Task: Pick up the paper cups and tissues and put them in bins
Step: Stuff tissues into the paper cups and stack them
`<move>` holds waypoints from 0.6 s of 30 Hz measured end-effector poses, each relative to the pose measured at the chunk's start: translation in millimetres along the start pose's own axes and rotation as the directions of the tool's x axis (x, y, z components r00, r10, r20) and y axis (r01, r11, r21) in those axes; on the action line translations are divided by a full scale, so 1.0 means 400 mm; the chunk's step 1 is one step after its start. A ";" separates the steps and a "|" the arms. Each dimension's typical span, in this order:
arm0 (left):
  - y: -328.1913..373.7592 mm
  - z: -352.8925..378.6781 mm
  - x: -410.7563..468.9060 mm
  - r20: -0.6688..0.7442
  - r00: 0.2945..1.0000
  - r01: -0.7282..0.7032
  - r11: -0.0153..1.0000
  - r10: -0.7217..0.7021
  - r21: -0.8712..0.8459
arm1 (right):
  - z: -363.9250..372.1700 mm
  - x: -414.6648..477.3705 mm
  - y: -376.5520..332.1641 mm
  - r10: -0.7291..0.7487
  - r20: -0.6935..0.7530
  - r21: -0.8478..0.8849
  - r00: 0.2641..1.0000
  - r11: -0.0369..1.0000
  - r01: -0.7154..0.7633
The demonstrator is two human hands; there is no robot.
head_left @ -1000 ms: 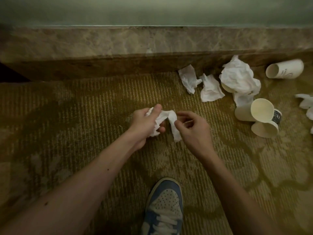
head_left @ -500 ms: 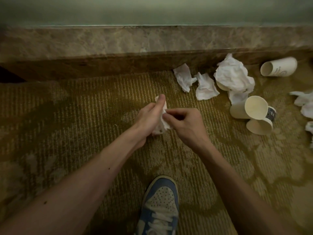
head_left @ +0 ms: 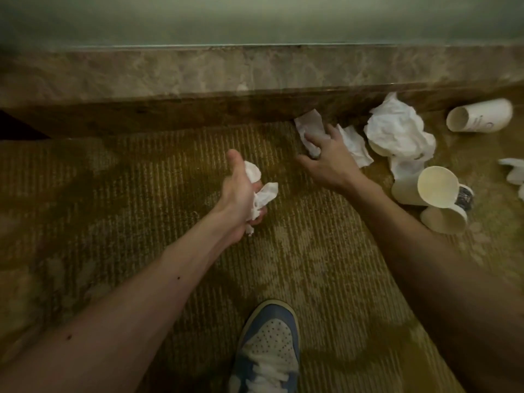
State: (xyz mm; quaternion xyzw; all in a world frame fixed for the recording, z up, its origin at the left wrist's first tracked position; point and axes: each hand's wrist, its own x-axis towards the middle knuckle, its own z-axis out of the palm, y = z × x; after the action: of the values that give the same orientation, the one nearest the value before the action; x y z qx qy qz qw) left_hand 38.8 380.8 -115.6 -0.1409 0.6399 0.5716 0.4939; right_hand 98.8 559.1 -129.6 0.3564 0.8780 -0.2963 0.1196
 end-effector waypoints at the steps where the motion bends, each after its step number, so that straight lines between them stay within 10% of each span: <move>1: 0.004 0.001 -0.001 -0.007 1.000 0.010 1.000 -0.010 -0.008 | 0.005 0.011 0.002 0.005 0.026 -0.066 1.000 0.998 -0.003; 4: 0.009 0.000 -0.001 -0.068 0.997 -0.039 0.998 0.042 0.042 | 0.018 0.020 -0.001 -0.016 0.000 -0.176 1.000 0.984 0.016; 12: -0.004 -0.029 0.031 -0.117 0.946 -0.276 0.942 0.302 0.192 | -0.006 -0.093 -0.039 -0.028 0.005 0.436 1.000 0.900 0.023; 18: -0.014 0.033 0.019 0.101 0.938 -0.343 0.932 0.333 0.118 | 0.003 -0.188 -0.067 -0.109 0.133 0.678 0.985 0.735 -0.011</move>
State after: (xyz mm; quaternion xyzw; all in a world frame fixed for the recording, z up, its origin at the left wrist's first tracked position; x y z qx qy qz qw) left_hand 45.7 393.6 -122.9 0.0277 0.6713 0.6090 0.4215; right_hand 134.1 501.2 -87.0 0.3266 0.7064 -0.6263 0.0458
